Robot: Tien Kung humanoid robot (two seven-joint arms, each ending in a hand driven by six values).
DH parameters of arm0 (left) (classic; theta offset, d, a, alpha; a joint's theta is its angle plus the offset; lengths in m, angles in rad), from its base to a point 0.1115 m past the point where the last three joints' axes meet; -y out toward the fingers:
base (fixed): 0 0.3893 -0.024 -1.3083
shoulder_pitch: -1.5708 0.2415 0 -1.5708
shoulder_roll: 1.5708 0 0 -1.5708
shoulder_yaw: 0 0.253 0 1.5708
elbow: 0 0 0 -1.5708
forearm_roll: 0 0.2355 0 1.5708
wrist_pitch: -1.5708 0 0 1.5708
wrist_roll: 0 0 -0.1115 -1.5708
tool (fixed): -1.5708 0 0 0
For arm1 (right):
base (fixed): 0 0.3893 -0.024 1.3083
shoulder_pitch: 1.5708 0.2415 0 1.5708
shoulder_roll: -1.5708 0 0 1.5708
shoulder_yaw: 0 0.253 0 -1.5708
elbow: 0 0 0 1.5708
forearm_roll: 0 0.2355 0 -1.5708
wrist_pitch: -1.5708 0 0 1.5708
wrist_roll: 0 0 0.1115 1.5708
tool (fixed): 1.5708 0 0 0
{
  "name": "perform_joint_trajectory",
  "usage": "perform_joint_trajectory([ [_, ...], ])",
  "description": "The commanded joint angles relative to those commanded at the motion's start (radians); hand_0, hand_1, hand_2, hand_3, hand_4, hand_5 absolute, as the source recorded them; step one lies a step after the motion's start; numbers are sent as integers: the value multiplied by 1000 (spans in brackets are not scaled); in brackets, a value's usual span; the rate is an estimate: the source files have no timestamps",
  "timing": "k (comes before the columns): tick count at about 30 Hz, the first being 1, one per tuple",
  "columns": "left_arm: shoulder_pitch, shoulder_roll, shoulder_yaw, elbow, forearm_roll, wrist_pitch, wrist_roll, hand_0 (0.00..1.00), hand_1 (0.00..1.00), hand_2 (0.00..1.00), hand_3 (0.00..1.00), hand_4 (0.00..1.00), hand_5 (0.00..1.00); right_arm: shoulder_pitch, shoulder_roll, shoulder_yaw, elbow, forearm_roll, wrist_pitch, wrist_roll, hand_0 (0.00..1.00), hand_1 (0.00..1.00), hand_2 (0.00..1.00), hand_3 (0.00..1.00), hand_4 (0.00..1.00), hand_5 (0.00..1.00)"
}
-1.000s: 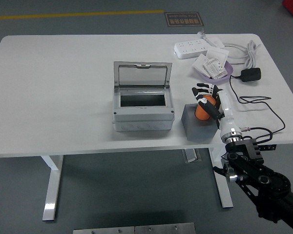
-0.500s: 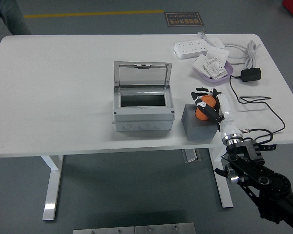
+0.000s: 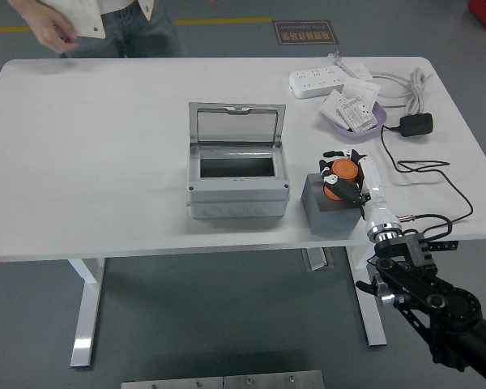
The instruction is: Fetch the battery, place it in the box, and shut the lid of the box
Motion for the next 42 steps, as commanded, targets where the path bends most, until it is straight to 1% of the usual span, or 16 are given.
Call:
perform_joint_trajectory([
  [2,0,0,-3,0,2,0,0,577,569,550,578,540,2,0,0,-3,-1,1,-2,-1,525,501,405,481,389,60],
  [3,0,1,-5,0,3,0,0,577,569,550,578,541,2,1,0,-3,-1,2,-3,-2,419,357,349,376,177,25],
  [8,1,1,-6,0,3,1,-1,577,569,550,578,541,2,1,-1,-8,-3,5,-6,-6,419,357,349,376,177,25],
  [9,1,1,-7,0,5,1,-1,577,568,550,578,541,2,1,-2,-9,-3,5,-7,-7,370,291,304,341,2,2],
  [14,1,1,-15,0,12,1,-1,577,568,550,578,541,2,4,-5,-8,4,4,-11,-13,370,291,304,341,2,2],
  [15,1,1,-16,0,13,2,-1,577,570,551,578,543,2,5,-6,-7,6,3,-12,-15,287,236,259,281,2,2],
  [20,1,2,-22,0,18,3,-2,577,570,551,578,543,2,12,-14,3,25,-3,-16,-23,287,236,259,281,2,2],
  [21,2,2,-22,0,17,3,-3,577,571,551,578,544,2,13,-15,4,28,-4,-17,-24,219,198,232,240,2,2],
  [26,2,3,-25,0,18,4,-5,577,571,551,578,544,2,20,-21,10,46,-8,-23,-26,219,198,232,240,2,2],
  [27,2,3,-25,0,18,4,-5,577,572,551,578,545,2,21,-23,11,49,-8,-24,-26,222,186,224,223,2,2],
  [38,0,4,-42,0,38,9,-4,577,573,552,579,549,2,43,-40,32,76,-7,-31,-26,206,174,212,223,2,2],
  [40,0,4,-45,0,42,9,-4,577,574,553,579,551,3,45,-44,38,88,-25,-36,-36,192,170,207,225,2,2],
  [42,0,4,-49,0,46,10,-3,577,574,553,579,551,3,46,-49,44,109,-64,-41,-61,192,170,207,225,2,2],
])
